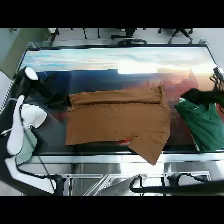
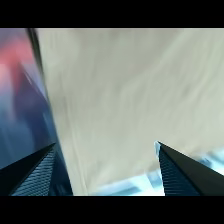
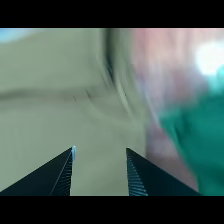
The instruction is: Fold the shirts.
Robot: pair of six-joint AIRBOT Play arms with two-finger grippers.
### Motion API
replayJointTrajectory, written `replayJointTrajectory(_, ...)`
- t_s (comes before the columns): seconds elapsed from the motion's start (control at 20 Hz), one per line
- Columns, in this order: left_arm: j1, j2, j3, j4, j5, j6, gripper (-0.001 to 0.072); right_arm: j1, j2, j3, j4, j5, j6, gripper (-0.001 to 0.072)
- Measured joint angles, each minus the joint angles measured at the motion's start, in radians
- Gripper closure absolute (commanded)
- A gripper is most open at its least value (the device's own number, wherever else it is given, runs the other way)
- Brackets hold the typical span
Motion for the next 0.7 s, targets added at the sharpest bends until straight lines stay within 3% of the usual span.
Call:
replayJointTrajectory(0.25, 0.085, 0.199, -0.489, -0.018, 0.129, 0.039, 0.0009, -0.097, 0.166, -0.267, -0.061, 0.028, 0.122, 0.0318)
replayJointTrajectory(0.4, 0.119, 0.248, -0.654, -0.064, 0.215, 0.072, 0.001, -0.113, 0.201, -0.397, -0.069, 0.029, 0.156, 0.0317)
replayJointTrajectory(0.45, 0.125, 0.257, -0.684, -0.1, 0.227, 0.089, 0.0047, -0.115, 0.206, -0.434, -0.072, 0.03, 0.163, 0.0311)
replayJointTrajectory(0.55, 0.129, 0.266, -0.727, -0.177, 0.281, 0.126, 0.0347, -0.118, 0.213, -0.503, -0.076, 0.03, 0.17, 0.0185)
replayJointTrajectory(0.65, 0.126, 0.269, -0.743, -0.217, 0.359, 0.153, 0.0607, -0.119, 0.215, -0.561, -0.076, 0.027, 0.175, 0.0191)
replayJointTrajectory(0.7, 0.125, 0.27, -0.742, -0.233, 0.384, 0.159, 0.0609, -0.12, 0.213, -0.586, -0.078, 0.019, 0.177, 0.0191)
